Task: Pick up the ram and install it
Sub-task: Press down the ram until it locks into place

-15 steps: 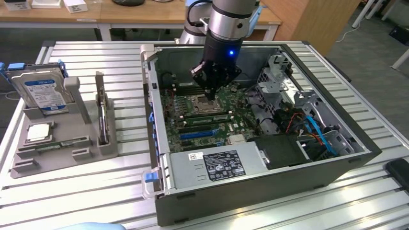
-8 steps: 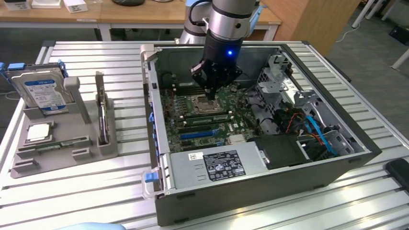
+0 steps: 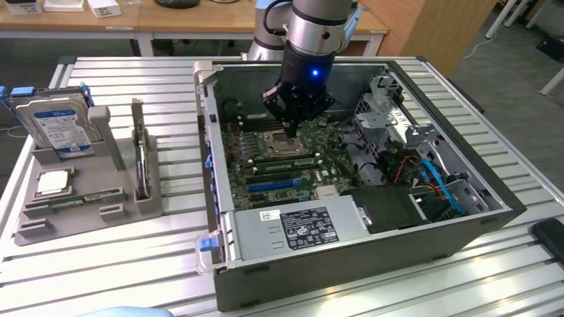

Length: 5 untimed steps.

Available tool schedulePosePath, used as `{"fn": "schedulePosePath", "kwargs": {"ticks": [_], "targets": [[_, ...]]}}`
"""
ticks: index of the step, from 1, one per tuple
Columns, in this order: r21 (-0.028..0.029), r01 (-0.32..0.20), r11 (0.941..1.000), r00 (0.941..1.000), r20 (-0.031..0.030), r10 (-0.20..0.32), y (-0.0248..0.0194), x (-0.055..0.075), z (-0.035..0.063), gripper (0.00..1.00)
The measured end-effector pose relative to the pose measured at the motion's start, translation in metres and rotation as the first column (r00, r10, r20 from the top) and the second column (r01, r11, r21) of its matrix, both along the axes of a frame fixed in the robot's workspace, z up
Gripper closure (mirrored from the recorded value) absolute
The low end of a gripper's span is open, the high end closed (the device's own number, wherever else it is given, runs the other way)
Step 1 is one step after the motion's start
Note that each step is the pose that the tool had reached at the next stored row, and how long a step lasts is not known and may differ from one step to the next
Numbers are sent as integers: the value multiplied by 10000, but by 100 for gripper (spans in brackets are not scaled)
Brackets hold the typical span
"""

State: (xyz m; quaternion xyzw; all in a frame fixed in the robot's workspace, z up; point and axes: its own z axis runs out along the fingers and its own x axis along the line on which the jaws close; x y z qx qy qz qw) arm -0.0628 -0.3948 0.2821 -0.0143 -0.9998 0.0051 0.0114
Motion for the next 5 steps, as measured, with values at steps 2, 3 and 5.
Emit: {"fn": "schedulePosePath", "kwargs": {"ticks": [2, 3, 5], "targets": [[0, 2, 10000, 10000, 1, -2, 0, 0, 0, 90], [0, 1, 10000, 10000, 1, -1, 0, 0, 0, 90], [0, 2, 10000, 10000, 1, -2, 0, 0, 0, 90]]}}
